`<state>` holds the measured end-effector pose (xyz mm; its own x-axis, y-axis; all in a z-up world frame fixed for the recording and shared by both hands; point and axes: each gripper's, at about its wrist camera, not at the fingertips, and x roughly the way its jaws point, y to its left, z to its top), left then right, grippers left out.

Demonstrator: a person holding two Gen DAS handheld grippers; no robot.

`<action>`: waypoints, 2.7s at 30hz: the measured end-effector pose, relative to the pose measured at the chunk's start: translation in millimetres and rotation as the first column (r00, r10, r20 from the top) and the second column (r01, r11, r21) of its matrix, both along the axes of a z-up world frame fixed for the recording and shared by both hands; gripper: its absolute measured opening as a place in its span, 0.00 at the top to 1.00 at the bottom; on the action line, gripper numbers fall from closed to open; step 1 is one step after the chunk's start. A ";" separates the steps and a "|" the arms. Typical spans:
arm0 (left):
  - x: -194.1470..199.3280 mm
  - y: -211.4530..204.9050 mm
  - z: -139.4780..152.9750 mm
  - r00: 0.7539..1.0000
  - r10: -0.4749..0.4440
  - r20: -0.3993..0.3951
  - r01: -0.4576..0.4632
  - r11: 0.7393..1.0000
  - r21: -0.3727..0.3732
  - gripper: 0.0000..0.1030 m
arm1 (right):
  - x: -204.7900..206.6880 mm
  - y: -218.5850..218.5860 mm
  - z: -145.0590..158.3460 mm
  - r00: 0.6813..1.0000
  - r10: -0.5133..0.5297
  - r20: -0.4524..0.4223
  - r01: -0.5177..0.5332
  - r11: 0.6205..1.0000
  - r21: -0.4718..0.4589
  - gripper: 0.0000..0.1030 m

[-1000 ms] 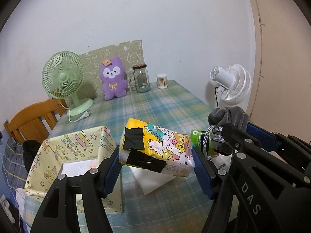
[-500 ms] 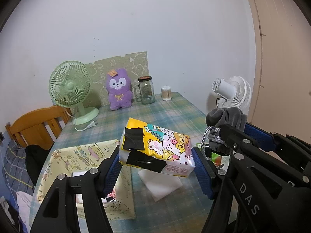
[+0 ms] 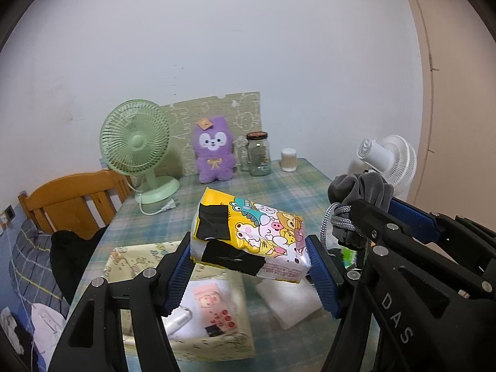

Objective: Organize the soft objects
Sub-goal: 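Lift the tissue pack with the left tool while the right tool lifts the grey glove, then lower the yellow tissue pack into the box and open the left tool, then open the right tool to drop the grey glove into the box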

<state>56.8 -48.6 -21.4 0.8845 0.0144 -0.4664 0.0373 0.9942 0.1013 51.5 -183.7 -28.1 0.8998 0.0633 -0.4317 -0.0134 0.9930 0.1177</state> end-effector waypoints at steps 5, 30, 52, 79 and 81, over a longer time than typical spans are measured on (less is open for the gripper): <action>4.3 18.4 0.3 1.000 0.015 -0.004 -0.015 1.000 -0.002 0.31 | 7.7 18.4 1.3 1.000 0.027 -0.004 -0.027 1.000 -0.006 0.72; 28.6 100.1 -23.2 0.993 0.105 -0.062 -0.107 0.994 -0.029 0.31 | 47.7 105.1 -19.4 0.987 0.148 -0.064 -0.148 0.989 0.000 0.72; 48.2 150.4 -63.4 0.964 0.181 -0.197 -0.192 0.981 -0.039 0.15 | 81.6 159.1 -55.9 0.945 0.272 -0.181 -0.279 0.960 -0.013 0.72; 41.1 148.0 -59.3 0.948 0.237 -0.213 -0.256 0.964 -0.067 0.09 | 86.4 156.4 -53.6 0.928 0.317 -0.194 -0.320 0.947 0.019 0.21; 38.6 144.3 -55.8 0.950 0.237 -0.204 -0.255 0.965 -0.066 0.09 | 82.2 151.3 -49.7 0.932 0.314 -0.180 -0.314 0.949 0.026 0.19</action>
<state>95.4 95.7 -77.2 0.7518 0.1695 -0.6373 -0.1995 0.9796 0.0252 133.7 -32.3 -77.7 0.7417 0.3286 -0.5847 -0.3036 0.9418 0.1442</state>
